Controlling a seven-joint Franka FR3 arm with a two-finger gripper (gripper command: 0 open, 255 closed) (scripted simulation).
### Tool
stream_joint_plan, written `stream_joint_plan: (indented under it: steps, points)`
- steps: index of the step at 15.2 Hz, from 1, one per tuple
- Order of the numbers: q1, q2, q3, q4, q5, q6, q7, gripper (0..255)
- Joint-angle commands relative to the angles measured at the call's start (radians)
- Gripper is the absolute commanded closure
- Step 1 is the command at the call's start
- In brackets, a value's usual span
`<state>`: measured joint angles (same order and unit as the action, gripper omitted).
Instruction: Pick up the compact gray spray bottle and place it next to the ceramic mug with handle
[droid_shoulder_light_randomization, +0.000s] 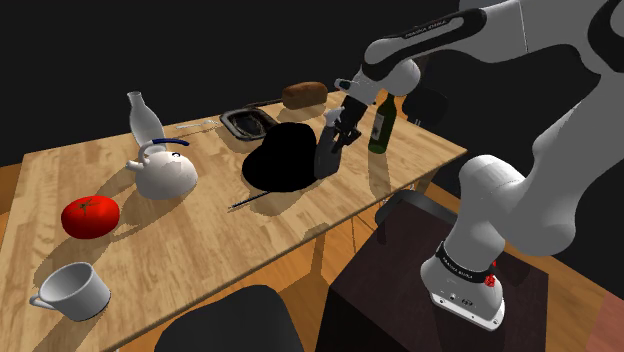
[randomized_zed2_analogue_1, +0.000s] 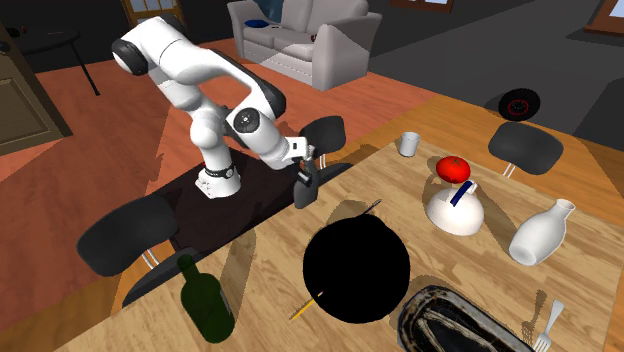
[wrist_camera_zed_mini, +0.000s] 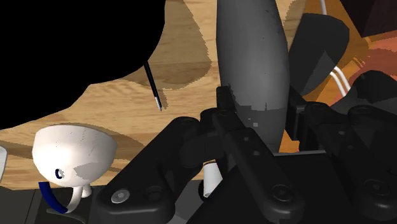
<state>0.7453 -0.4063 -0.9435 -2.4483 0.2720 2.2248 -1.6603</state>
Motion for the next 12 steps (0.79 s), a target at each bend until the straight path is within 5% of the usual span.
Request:
stream_joint_plan:
  steps: [1, 12]
  points:
    - [-0.013, -0.015, 0.018, 0.016, -0.015, -0.025, 0.022, 255]
    - [-0.059, -0.078, 0.095, 0.104, -0.066, -0.153, 0.12, 255]
